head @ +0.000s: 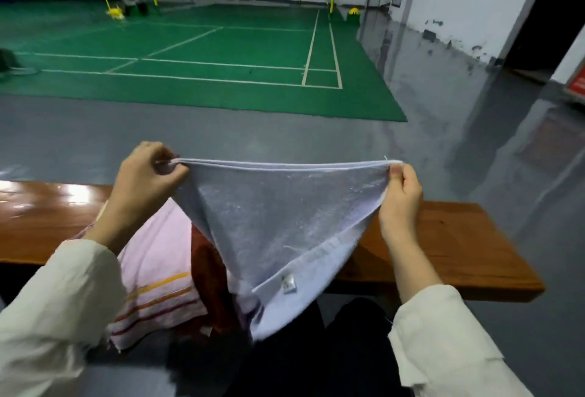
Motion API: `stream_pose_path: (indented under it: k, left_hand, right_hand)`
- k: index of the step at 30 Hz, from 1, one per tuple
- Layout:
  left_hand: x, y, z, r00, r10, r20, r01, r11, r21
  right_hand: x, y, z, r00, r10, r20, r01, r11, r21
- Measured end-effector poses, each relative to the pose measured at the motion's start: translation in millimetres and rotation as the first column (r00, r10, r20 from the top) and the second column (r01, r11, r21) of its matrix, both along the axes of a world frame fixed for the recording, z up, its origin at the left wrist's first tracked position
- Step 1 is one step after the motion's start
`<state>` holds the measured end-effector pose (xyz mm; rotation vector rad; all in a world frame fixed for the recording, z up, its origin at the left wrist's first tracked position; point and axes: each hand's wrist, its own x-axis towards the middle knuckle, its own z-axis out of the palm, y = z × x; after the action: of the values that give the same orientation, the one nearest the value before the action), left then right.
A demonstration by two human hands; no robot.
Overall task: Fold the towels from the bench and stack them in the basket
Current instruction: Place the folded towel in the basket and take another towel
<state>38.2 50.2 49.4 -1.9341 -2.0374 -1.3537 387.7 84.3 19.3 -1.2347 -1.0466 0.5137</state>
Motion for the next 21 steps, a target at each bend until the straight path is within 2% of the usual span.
stream_pose_path:
  k: [1,3,5,6,9,12,15,19,21]
  left_hand:
    - [7,4,8,0.984,-0.003,0.179,0.002,1.0,0.008]
    - [20,11,20,0.871,-0.068,0.487,0.035,0.996,0.076]
    - [28,15,29,0.773,-0.128,0.622,0.035,0.986,0.161]
    - [31,16,32,0.763,-0.141,0.631,0.024,0.982,0.19]
    - [38,21,44,0.844,-0.142,0.517,0.014,0.969,0.245]
    - [42,22,59,0.901,-0.11,0.42,-0.001,0.967,0.255]
    - [39,24,71,0.933,-0.083,0.351,-0.004,0.971,0.239]
    - [30,35,70,0.949,-0.002,0.316,-0.023,0.997,0.075]
    - [29,45,67,0.929,0.0,0.369,-0.005,1.0,0.012]
  right_hand:
    - [2,3,9,1.0,-0.01,0.0,0.01,1.0,0.004]
    - [5,8,27,1.0,-0.023,-0.014,0.023,1.0,0.001]
    - [9,11,43,0.998,-0.04,-0.04,0.04,0.999,-0.002]
    - [11,12,50,0.998,-0.056,-0.04,0.056,0.998,0.005]
    - [19,12,69,0.996,-0.091,0.023,0.09,0.996,0.023]
    - [26,10,83,0.994,-0.092,0.064,0.09,0.995,0.04]
    - [29,11,98,0.996,-0.076,0.042,0.073,0.995,0.068]
    - [30,22,99,0.999,-0.046,0.002,0.046,0.998,0.048]
    - [29,30,93,1.0,-0.011,-0.019,0.011,1.0,0.021]
